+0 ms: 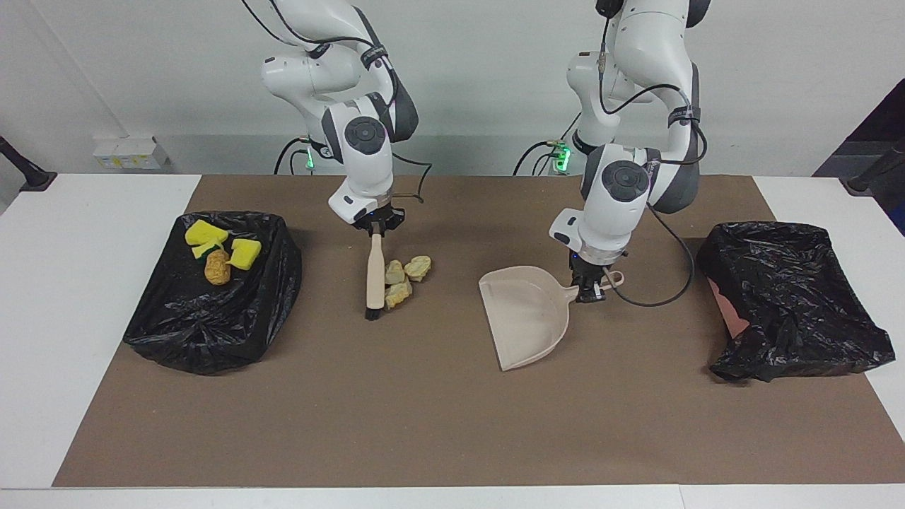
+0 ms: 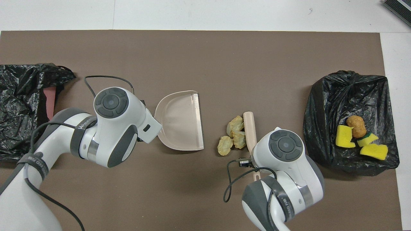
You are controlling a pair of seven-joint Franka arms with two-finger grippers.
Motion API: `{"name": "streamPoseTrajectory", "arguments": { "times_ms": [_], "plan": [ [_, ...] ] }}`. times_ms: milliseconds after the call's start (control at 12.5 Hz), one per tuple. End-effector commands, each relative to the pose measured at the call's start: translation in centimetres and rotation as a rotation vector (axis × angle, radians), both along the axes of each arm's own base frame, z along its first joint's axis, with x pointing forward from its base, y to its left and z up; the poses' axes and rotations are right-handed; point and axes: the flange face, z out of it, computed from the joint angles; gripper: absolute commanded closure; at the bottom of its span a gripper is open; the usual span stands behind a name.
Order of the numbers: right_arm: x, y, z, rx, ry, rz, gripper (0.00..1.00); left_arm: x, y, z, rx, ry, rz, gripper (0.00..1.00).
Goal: Sweep and dump trash in bin
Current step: 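Sweep the bread chunks into the dustpan with the right gripper's brush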
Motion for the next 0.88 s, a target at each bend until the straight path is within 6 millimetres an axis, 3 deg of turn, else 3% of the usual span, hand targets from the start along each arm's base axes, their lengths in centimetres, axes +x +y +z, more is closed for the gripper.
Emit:
{"name": "streamPoseTrajectory", "arguments": {
  "times_ms": [0,320,480,801],
  "plan": [
    [-0.6,2.6,-0.6,0.031,0.007,-0.005,1.00,-3.2,-0.9,-0.3,0.000,-0.014,-0.057,1.00],
    [0.4,5.5,0.5,0.144,0.021,-0.040,1.00,-4.2,-1.0,-0.3,0.057,-0.018,-0.096,1.00],
    [1.5,8.3,1.9,0.281,0.041,-0.018,1.00,-6.9,1.5,-1.7,0.096,0.021,-0.089,1.00],
    [2.3,12.8,4.3,0.391,0.031,-0.028,1.00,-6.6,1.1,-1.3,0.109,-0.008,-0.021,1.00]
  ]
}}
